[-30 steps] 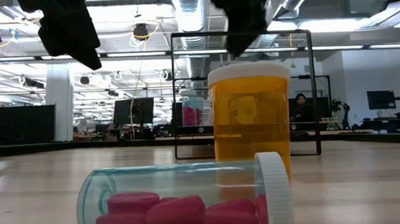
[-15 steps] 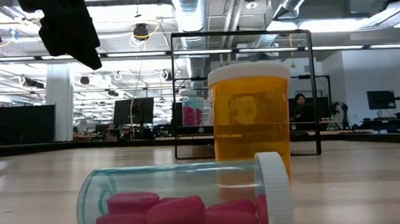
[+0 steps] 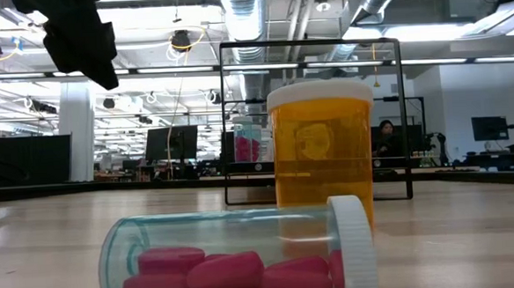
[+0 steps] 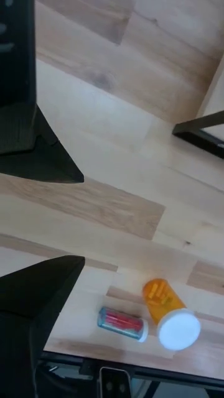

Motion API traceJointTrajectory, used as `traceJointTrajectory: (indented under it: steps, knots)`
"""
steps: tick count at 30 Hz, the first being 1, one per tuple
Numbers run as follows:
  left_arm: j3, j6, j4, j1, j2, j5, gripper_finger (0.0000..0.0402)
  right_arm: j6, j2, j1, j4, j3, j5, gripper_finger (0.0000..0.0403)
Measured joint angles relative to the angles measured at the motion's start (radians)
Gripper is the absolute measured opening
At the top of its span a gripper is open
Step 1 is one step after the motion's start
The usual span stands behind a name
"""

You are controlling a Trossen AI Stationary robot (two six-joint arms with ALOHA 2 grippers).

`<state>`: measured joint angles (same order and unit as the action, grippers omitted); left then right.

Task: Pick and place medicine bottles onto shelf by color
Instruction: Put the orange pill bottle on the shelf

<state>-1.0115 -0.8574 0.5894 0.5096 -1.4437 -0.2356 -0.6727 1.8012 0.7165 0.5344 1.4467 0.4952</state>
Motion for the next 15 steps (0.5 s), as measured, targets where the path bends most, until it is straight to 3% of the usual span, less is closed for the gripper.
traceJointTrajectory:
  steps: [8,15]
  knots:
    - [0.000,-0.057,-0.006,0.053,0.000,0.009,0.0187,0.019,0.053,-0.013,-0.173,0.001,-0.182,0.0239]
    - [0.000,-0.123,-0.028,0.083,0.000,-0.039,0.0187,-0.008,0.019,-0.052,-0.177,0.001,-0.356,0.0241]
